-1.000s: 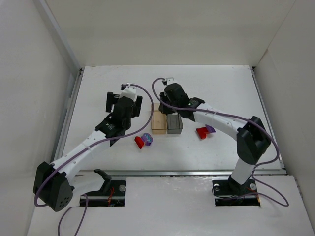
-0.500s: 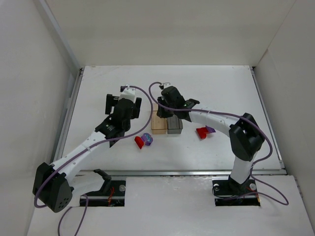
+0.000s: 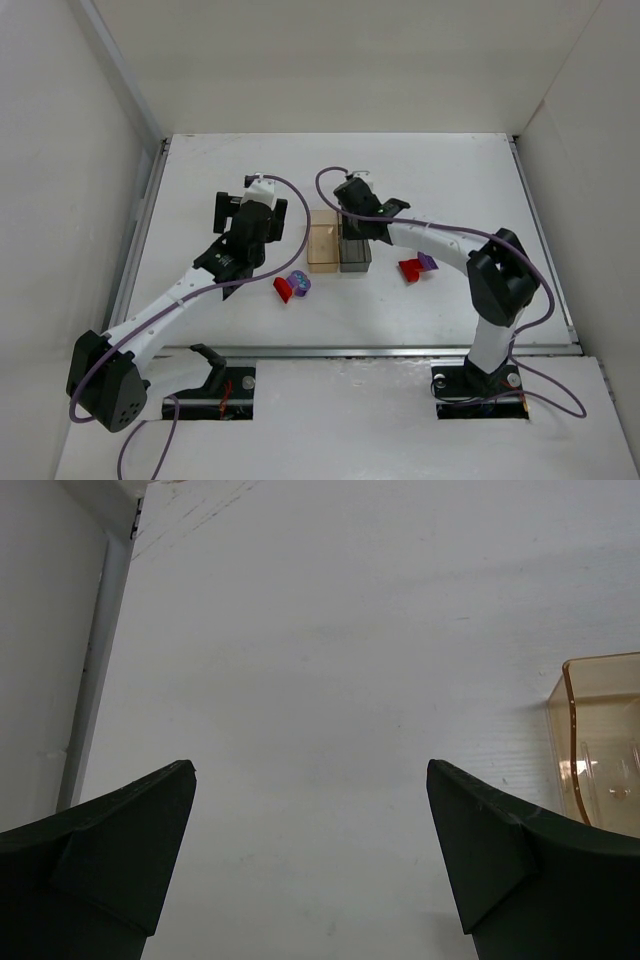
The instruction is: Sort the legos into containers by color
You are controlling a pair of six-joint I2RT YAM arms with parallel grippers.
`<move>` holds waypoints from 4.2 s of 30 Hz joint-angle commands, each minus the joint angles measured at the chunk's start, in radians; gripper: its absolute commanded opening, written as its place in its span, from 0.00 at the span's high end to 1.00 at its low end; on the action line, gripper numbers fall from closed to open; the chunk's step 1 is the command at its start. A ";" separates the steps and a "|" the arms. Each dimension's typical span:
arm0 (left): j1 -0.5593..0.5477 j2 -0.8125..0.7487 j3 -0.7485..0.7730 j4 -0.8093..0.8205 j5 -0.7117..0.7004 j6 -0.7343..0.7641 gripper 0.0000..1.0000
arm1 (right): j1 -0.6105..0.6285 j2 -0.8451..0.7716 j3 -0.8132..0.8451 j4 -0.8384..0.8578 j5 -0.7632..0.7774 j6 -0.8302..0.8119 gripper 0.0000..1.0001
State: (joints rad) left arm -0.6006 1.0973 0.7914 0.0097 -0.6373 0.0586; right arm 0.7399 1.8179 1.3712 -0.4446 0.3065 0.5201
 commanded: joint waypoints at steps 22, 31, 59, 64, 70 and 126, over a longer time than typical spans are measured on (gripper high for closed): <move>-0.014 -0.011 -0.008 0.053 -0.022 0.032 0.00 | -0.207 -0.244 -0.069 -0.158 -0.030 0.035 0.19; -0.014 -0.020 -0.008 0.062 -0.004 0.041 0.00 | -0.546 -0.439 -0.340 -0.174 -0.301 -0.032 0.01; -0.014 -0.011 0.022 0.062 0.033 0.078 0.06 | -0.654 -0.313 -0.535 0.053 -0.527 -0.207 0.85; -0.024 -0.011 0.031 0.041 0.145 0.122 0.23 | -0.654 -0.348 -0.535 0.063 -0.550 -0.207 1.00; -0.053 0.007 0.110 0.009 0.624 0.363 0.04 | -0.633 -0.486 -0.451 0.014 -0.564 -0.161 1.00; -0.189 0.202 0.275 -0.031 0.677 0.265 0.17 | -0.430 -0.287 -0.273 -0.020 -0.264 0.057 1.00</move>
State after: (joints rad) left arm -0.7963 1.3304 1.0718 -0.0502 0.1154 0.3748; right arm 0.3450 1.4719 1.1103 -0.4641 0.0196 0.6128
